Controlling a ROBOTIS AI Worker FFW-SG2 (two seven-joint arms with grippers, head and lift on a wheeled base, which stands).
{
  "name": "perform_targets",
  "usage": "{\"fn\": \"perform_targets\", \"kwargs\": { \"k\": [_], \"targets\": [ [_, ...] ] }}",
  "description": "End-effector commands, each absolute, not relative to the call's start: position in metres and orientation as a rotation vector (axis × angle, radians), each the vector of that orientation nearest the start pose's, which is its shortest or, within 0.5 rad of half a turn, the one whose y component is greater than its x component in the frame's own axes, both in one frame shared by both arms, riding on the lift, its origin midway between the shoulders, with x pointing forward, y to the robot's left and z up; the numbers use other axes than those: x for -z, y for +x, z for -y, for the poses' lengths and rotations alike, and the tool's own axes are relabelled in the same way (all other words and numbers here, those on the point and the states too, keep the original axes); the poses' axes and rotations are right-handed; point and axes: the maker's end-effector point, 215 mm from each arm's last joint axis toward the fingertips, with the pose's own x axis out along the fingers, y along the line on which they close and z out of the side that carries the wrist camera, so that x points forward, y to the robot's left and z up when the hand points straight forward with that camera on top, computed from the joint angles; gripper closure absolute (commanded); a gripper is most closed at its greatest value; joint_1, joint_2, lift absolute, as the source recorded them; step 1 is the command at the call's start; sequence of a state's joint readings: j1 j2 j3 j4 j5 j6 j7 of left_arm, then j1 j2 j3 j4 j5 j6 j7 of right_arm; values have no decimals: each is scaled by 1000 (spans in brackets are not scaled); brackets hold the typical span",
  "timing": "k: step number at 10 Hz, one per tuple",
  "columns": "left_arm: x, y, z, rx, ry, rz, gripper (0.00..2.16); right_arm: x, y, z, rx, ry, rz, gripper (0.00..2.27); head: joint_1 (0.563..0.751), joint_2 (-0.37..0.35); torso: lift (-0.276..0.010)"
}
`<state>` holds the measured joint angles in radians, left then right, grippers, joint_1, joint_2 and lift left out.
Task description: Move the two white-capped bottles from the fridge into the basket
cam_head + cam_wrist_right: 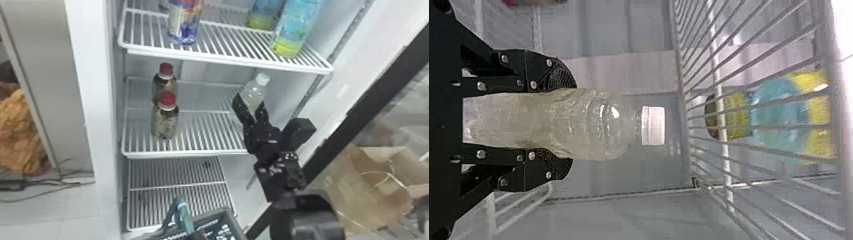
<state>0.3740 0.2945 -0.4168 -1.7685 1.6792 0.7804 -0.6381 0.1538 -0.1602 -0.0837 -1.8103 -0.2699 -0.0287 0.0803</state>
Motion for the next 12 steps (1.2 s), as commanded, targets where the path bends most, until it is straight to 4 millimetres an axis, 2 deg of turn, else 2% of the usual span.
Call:
{"fn": "perform_targets", "kwargs": {
  "k": [1,3,5,8,11,12],
  "targets": [
    [314,247,62,1190,-1781,-729,1124,261,529,280,-71,122,142,837,695,-350,-260],
    [314,246,62,1190,-1779,-730,1124,246,498,261,-118,173,148,832,695,-350,-260],
    [315,246,62,1187,-1780,-730,1124,241,463,246,-156,203,100,826,695,-350,-260],
    [315,248,60,1183,-1783,-722,1124,247,417,215,-221,310,3,826,695,-350,-260],
    [316,248,59,1176,-1787,-719,1122,260,363,203,-236,341,-160,826,695,-350,-260],
    [317,248,57,1170,-1789,-718,1124,270,346,196,-249,343,-244,826,695,-350,-260]
  ]
}}
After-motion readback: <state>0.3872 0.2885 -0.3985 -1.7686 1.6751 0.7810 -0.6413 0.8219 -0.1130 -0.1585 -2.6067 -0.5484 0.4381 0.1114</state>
